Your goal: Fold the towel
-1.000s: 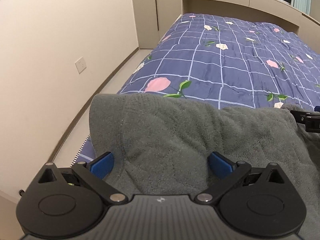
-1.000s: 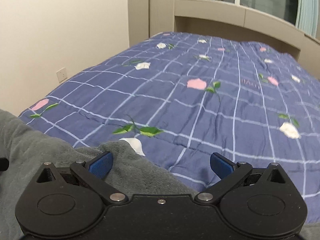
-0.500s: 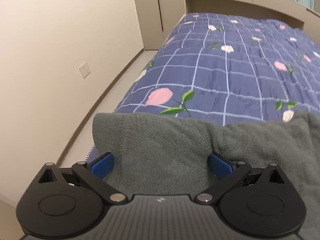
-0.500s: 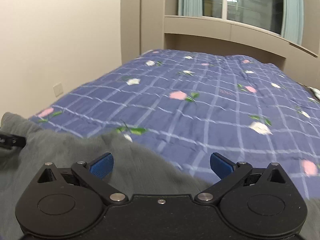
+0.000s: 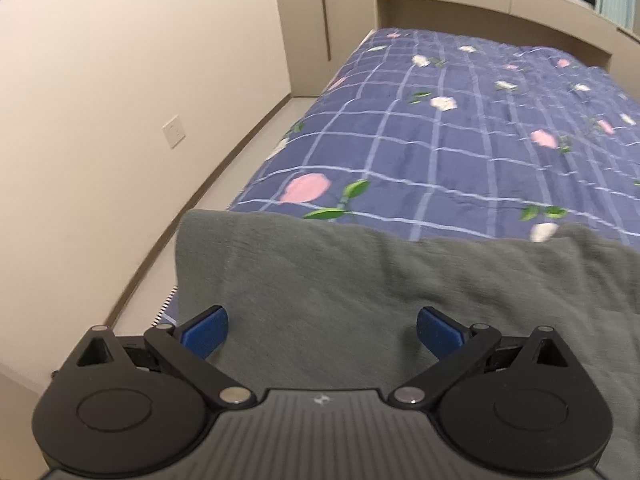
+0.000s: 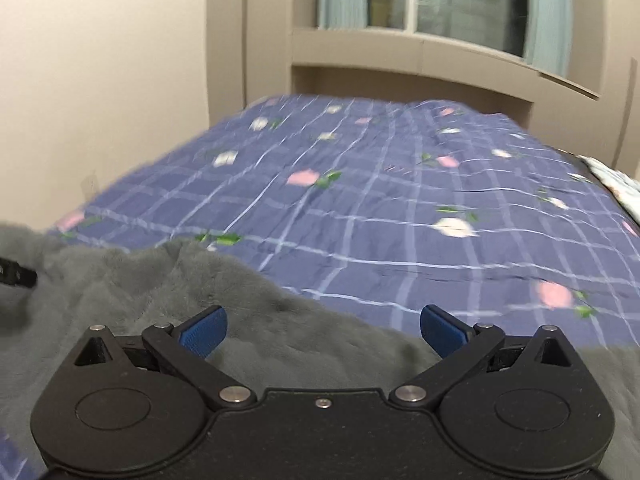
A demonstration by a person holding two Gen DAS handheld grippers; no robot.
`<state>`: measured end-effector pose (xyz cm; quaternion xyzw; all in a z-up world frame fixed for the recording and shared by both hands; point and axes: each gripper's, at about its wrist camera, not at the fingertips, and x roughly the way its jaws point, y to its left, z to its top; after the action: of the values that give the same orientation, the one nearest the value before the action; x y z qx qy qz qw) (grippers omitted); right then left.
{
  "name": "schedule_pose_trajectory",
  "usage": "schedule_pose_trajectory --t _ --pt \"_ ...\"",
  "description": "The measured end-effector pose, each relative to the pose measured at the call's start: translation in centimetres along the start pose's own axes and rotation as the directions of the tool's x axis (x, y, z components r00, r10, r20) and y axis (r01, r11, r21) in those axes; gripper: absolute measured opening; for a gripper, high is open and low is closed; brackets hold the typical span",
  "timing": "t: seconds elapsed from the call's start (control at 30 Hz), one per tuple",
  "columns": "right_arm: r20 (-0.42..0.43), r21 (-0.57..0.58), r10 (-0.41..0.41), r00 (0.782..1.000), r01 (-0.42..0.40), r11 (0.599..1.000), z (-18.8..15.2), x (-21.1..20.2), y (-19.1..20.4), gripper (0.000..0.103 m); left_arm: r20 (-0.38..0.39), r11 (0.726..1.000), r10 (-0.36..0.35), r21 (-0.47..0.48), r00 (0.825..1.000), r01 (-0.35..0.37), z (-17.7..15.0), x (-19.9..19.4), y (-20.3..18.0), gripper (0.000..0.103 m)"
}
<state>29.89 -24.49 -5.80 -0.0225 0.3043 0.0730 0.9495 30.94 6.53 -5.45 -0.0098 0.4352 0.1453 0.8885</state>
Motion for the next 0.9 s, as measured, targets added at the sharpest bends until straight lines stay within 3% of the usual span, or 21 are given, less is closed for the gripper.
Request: schedule_pose_trajectory --t 0.27,0.47,0.67,0.9 --pt "0.043 0.166 -0.175 0.984 0.166 0.972 -6.3 -9.4 -11.2 0.103 0.074 0.995 -0.074 0.065 0.994 0.07 -2.3 -4.7 -7.1 0.103" --pt "-0.001 0.335 -0.336 0.942 0.317 0.887 -9.7 -12.1 -20.0 0.103 0.095 0.987 -0.136 0.103 0.986 0.126 -3.9 -6.4 -14.5 0.103" --pt "-0.036 0.475 -0.269 0.962 0.253 0.843 -11.2 -11.4 -26.8 0.103 0.099 0.964 -0.212 0.187 0.972 0.191 -5.8 -7.9 -21.6 0.103" --pt "-0.045 0.574 -0.196 0.979 0.186 0.797 -12.1 -9.6 -31.4 0.103 0.109 0.942 -0.26 0.246 0.959 0.228 -7.2 -9.3 -25.7 0.103"
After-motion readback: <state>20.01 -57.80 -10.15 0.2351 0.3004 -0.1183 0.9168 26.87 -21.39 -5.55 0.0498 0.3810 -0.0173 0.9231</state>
